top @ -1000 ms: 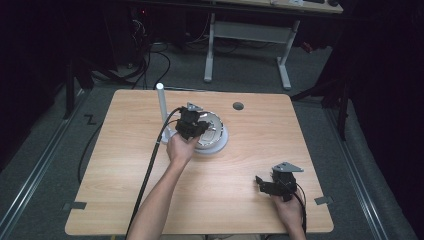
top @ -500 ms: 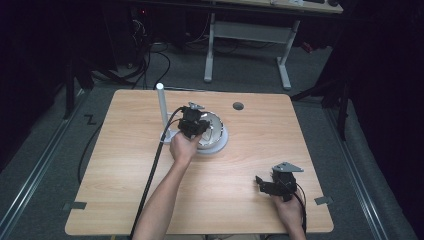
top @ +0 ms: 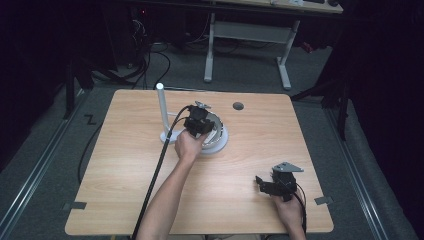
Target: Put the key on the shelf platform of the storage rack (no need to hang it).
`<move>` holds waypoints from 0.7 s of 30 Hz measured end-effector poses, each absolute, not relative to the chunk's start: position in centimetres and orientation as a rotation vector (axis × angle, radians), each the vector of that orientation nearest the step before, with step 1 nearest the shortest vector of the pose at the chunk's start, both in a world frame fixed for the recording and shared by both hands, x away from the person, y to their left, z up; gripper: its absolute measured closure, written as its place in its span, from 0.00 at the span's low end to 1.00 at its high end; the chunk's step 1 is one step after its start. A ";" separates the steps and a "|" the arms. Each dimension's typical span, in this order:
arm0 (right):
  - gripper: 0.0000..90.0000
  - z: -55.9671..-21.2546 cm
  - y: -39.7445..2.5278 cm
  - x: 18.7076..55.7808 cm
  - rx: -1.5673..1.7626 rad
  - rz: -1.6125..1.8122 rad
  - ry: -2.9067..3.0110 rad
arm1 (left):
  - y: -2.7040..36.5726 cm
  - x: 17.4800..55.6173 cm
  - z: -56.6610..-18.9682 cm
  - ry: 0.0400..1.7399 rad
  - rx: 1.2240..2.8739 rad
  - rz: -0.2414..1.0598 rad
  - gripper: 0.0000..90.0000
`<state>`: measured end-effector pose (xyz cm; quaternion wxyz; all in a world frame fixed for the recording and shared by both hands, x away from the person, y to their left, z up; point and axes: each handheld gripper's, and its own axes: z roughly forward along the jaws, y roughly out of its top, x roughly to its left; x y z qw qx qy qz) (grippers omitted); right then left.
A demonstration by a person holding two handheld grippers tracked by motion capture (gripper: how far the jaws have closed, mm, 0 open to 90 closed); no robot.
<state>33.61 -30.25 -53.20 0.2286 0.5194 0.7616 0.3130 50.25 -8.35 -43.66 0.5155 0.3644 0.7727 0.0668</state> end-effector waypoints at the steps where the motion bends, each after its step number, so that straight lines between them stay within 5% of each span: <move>1: 0.26 -53.2 -30.3 33.6 1.430 0.862 2.097 | -8.3 50.2 -43.5 1.852 0.873 0.157 0.81; 12: 0.26 -53.2 -30.3 33.6 1.431 0.862 2.097 | -6.4 49.1 -42.5 1.844 0.837 0.153 0.57; 21: 0.26 -53.2 -30.3 33.6 1.430 0.862 2.097 | -5.6 47.3 -41.1 1.782 0.861 0.172 0.52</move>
